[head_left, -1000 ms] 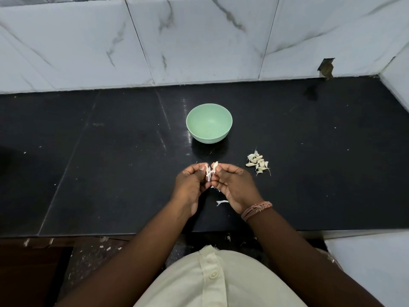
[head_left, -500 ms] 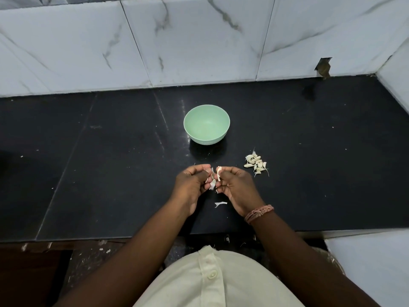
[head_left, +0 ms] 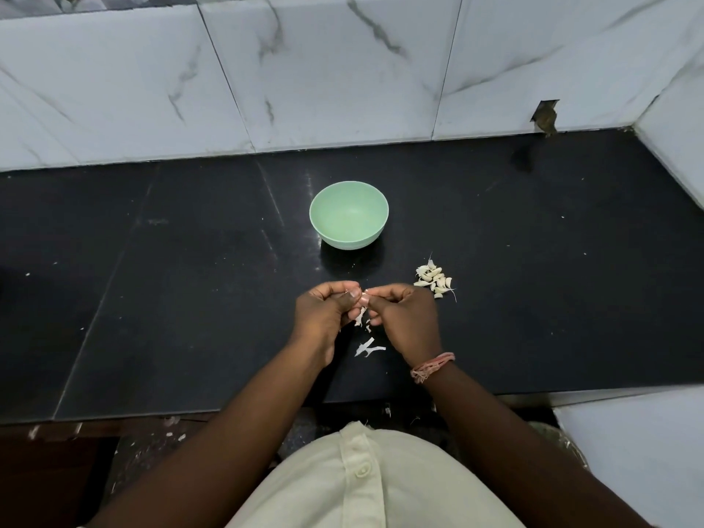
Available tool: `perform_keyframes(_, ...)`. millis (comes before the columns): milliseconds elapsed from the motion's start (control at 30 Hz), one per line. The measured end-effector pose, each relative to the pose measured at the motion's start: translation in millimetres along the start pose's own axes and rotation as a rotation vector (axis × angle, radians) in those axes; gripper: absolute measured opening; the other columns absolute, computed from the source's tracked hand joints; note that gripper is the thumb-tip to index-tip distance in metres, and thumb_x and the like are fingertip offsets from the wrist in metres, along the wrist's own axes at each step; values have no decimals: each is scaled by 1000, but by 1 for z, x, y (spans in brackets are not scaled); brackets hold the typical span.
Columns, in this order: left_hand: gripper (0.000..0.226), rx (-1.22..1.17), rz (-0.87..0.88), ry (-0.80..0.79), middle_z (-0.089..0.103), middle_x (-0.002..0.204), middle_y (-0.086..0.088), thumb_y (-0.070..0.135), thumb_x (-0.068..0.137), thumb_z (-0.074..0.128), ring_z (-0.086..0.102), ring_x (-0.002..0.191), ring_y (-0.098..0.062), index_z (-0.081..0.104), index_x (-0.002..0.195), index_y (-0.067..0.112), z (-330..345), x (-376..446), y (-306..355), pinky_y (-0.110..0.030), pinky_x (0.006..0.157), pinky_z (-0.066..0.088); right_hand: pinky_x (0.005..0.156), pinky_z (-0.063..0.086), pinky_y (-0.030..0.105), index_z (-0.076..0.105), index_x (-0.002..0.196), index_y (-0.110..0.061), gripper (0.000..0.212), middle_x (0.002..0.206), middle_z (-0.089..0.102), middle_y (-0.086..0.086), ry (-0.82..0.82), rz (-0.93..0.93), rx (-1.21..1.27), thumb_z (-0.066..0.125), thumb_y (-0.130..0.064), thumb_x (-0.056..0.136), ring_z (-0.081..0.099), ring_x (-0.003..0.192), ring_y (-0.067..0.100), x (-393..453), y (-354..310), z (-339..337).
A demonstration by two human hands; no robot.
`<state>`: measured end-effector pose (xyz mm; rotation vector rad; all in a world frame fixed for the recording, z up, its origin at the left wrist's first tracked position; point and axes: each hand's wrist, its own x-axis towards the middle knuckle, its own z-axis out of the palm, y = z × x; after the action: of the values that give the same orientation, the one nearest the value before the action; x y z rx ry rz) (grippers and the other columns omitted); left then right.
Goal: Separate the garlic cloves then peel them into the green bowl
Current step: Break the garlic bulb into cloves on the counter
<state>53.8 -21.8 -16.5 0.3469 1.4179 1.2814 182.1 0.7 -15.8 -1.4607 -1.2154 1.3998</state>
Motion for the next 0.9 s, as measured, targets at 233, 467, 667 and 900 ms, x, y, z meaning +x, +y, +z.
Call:
perform_keyframes(233,14,-72,-30,68,71,74,-8,-4,97,60,68,63,-12,71,90,2,-2,1,4,-21,61,59,61,62,26,69,91,6,8,75,70,18,-23,148,280,66,1,96,68,61,20,5,1,-6)
perform_keyframes(467,11,-201,-69,39,73,82,-16,-11,91,63,74,78,-23,70,98,-4,-2,-1,4,-25,69,62,87,43,6,76,114,-18,45,134,55,-10,-113,-82,-260,56,10,84,58,111,0,6,5,-4)
perform_keyframes(667,15,-165,-42,-20,73,81,-13,-13,85,67,73,71,-18,69,95,-1,-4,-4,1,-22,67,60,89,56,25,73,116,-20,33,107,75,-8,-158,-185,-179,72,-3,88,72,98,7,1,6,-2)
perform_keyframes(900,14,-128,-72,-14,72,75,-7,-10,88,65,71,68,-13,69,87,3,-2,-5,3,-19,64,59,63,61,28,75,93,3,12,75,75,16,-63,19,80,65,-3,96,68,63,18,5,8,0)
